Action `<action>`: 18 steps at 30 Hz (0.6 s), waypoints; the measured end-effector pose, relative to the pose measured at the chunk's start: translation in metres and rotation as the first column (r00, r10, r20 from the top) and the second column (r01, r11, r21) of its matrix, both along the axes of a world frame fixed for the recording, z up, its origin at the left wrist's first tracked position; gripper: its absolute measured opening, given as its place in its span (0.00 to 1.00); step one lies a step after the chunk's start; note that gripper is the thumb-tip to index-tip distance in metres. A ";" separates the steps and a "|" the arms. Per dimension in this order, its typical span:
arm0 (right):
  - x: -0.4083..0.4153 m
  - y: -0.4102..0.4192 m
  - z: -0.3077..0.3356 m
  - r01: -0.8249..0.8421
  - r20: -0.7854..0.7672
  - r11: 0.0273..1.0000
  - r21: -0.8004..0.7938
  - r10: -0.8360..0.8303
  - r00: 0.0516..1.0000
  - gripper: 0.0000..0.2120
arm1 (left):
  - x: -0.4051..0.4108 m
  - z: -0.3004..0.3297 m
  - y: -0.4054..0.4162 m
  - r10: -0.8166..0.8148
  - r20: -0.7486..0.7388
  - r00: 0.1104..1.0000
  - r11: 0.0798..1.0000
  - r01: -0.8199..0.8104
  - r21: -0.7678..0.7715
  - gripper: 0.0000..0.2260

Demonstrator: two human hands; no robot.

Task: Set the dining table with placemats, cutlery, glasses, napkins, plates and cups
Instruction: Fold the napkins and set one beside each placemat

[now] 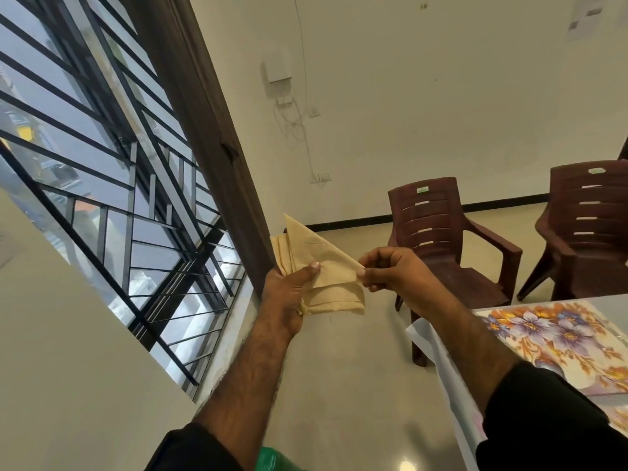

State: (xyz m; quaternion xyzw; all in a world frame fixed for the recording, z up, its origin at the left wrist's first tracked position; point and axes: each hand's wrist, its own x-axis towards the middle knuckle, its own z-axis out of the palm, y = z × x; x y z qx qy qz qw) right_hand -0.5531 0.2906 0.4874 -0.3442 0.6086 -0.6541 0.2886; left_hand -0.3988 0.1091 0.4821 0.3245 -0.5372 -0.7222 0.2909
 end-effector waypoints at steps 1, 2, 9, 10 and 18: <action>-0.002 0.002 -0.001 0.006 -0.006 1.000 0.007 -0.006 1.000 0.12 | 0.000 0.001 -0.001 0.004 -0.006 1.000 1.000 -0.004 0.002 0.21; -0.006 0.005 -0.003 0.023 -0.001 1.000 0.012 -0.023 1.000 0.11 | 0.001 0.001 -0.002 0.005 -0.017 1.000 1.000 -0.005 0.004 0.20; -0.010 0.000 0.003 0.042 -0.051 0.999 -0.005 -0.043 0.998 0.13 | 0.004 -0.002 -0.001 -0.115 0.045 0.992 0.993 0.115 -0.010 0.38; -0.007 -0.004 0.007 0.009 -0.075 1.000 0.007 -0.009 0.997 0.14 | 0.003 -0.003 0.001 -0.156 0.063 0.986 0.987 0.157 -0.013 0.41; -0.015 -0.006 0.002 0.016 -0.018 0.998 -0.061 -0.017 1.000 0.10 | 0.016 -0.005 -0.006 -0.236 0.077 0.969 0.971 0.238 -0.013 0.34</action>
